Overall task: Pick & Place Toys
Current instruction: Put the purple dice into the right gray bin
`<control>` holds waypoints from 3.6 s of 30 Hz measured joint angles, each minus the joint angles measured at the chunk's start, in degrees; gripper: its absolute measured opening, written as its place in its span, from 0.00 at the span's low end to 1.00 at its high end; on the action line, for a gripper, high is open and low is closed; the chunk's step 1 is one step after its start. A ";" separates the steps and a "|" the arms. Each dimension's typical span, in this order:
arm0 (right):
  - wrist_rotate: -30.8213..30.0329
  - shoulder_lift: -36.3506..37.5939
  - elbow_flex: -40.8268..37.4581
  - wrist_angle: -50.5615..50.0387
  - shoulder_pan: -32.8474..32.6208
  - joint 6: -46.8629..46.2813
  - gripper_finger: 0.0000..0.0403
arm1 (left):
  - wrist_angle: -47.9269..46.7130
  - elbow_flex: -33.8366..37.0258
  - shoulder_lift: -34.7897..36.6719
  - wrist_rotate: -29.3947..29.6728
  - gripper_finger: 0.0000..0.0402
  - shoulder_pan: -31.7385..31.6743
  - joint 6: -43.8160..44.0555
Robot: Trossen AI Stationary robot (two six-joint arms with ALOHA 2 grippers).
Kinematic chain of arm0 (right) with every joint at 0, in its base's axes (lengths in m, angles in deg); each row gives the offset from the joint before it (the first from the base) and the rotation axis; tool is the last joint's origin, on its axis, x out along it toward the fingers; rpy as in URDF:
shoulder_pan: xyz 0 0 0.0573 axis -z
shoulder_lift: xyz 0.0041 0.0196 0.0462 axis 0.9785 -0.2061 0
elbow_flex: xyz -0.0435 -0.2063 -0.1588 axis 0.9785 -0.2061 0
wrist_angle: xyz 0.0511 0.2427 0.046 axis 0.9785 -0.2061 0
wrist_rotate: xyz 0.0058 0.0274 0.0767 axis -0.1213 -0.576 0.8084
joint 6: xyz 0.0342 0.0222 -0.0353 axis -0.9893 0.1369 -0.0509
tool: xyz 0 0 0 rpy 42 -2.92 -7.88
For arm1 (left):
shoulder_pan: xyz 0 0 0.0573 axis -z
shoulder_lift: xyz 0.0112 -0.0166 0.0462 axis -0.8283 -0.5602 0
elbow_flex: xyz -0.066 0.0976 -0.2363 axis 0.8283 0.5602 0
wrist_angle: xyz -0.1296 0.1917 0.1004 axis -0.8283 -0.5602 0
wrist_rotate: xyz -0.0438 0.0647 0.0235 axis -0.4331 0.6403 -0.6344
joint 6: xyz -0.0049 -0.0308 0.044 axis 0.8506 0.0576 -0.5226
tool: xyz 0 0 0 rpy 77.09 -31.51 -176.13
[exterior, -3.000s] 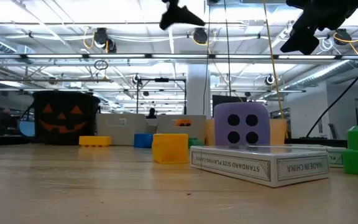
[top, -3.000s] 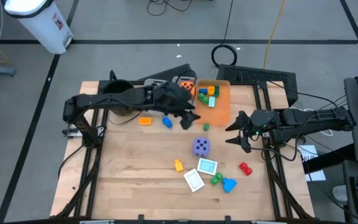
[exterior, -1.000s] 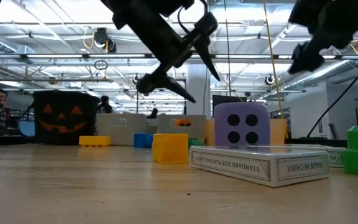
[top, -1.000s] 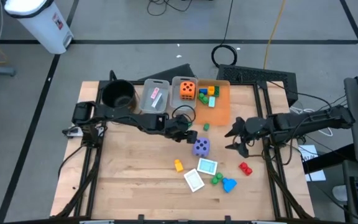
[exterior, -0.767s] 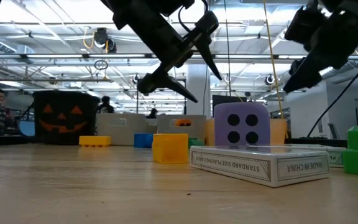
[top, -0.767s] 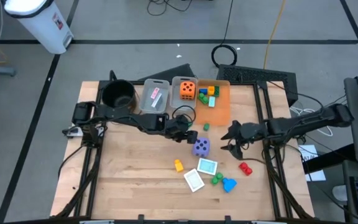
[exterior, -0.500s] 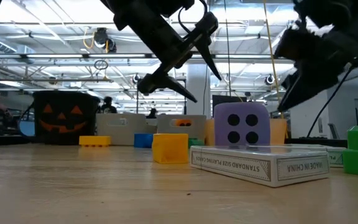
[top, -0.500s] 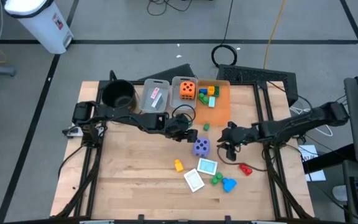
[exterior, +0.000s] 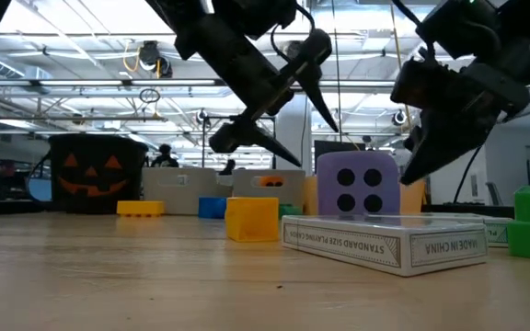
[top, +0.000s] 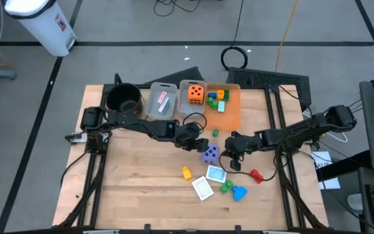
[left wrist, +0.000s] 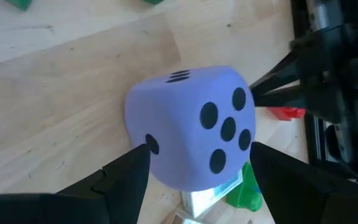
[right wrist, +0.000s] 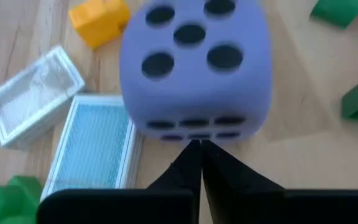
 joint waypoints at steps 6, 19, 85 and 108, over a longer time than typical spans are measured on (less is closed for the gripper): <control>0.56 -2.14 -0.02 0.78 -0.07 -1.35 0.00 | 1.04 -0.02 0.09 0.27 0.71 -0.04 -0.25; 0.61 -4.79 0.00 7.19 0.02 -2.22 0.00 | 0.92 0.00 -2.18 0.04 0.71 -0.04 1.28; 3.16 -4.79 -0.02 6.35 0.01 -0.43 0.00 | 10.52 -0.13 -8.79 -6.79 0.39 -1.36 1.37; 3.54 -4.79 -0.02 6.36 0.04 -0.46 0.00 | 11.10 -0.07 -8.79 -7.34 0.31 -2.32 0.68</control>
